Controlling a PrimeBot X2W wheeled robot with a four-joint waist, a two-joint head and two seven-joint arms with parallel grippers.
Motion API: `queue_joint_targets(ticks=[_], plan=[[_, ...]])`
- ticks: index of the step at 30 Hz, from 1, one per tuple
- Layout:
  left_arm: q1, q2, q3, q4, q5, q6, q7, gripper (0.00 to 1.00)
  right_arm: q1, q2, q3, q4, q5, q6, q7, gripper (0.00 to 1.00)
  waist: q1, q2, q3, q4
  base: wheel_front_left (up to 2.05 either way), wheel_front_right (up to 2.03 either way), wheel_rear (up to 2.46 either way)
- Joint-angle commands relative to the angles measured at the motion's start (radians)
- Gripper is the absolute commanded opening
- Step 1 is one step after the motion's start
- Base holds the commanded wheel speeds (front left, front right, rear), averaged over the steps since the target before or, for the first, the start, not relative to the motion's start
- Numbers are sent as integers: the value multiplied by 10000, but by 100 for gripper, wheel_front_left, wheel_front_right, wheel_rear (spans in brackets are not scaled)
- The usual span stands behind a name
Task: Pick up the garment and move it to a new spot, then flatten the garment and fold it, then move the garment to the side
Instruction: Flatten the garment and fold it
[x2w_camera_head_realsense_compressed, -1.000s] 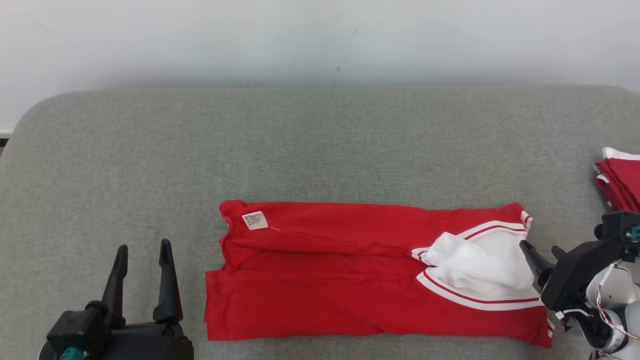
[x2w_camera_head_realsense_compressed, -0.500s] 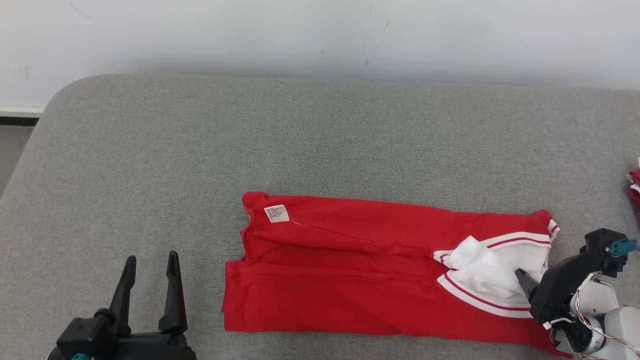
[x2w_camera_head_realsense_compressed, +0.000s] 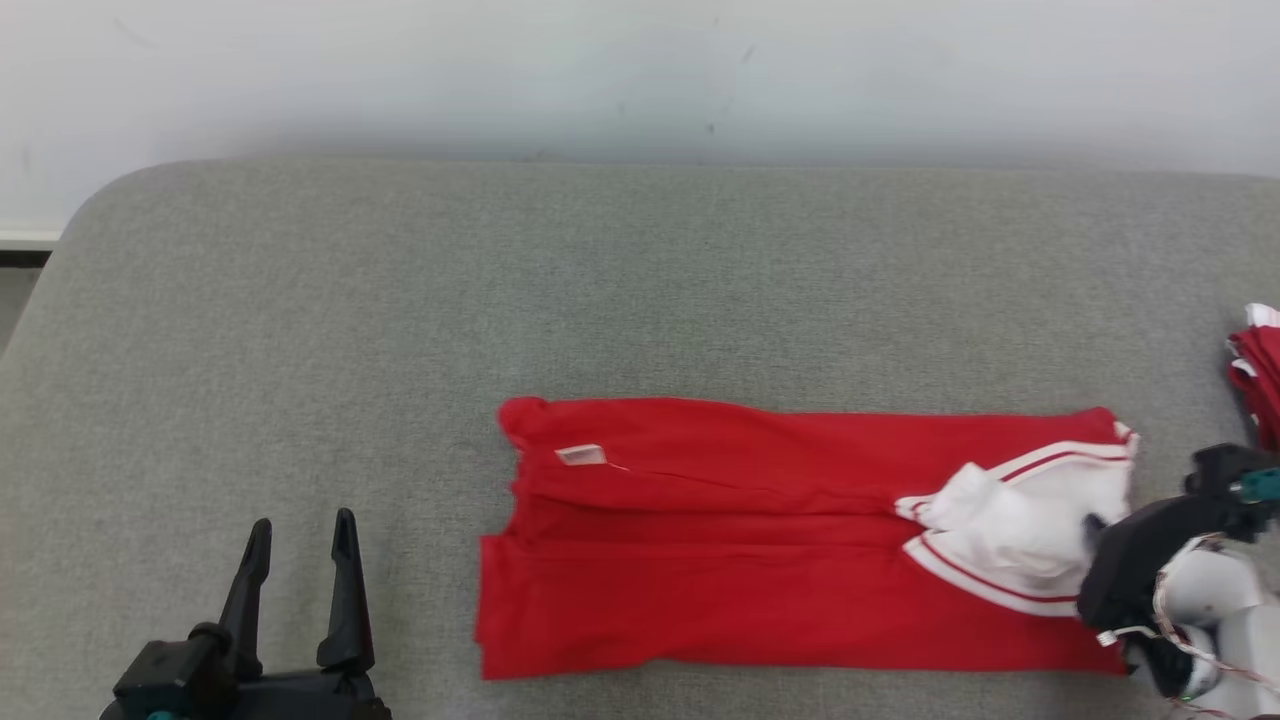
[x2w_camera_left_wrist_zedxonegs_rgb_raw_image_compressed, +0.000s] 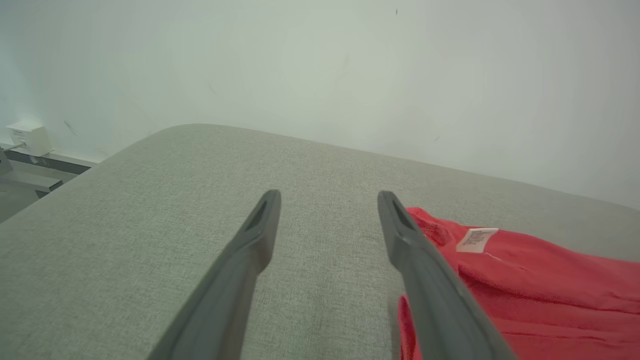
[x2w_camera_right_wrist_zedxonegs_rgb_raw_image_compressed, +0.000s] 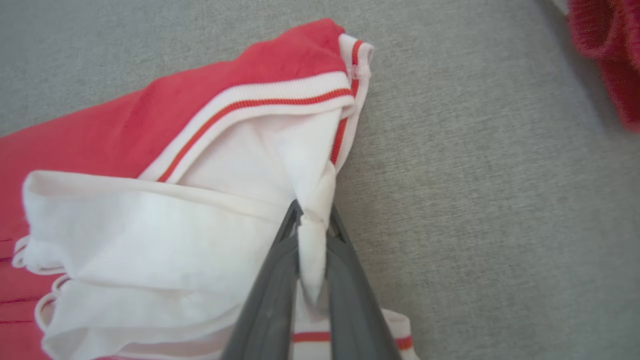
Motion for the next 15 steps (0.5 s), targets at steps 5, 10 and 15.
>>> queue_joint_targets(ticks=[5, 10, 15], plan=[[213, -11, 34, 44, -167, 104, 2, 100, 215, -528, -523, -892, -295, -40, -178, 0, -1, -1, -201, -366, 0, 0, 0], [311, -9, -11, 79, -306, 159, 2, 100, 527, -982, -751, -2004, -709, -38, 81, 0, -1, -1, -403, -594, 0, 0, 0], [375, -9, -60, 129, -404, 232, 2, 100, 889, -1264, -236, -3250, -1077, -37, 603, 0, -1, -1, -576, -715, 0, 0, 0]])
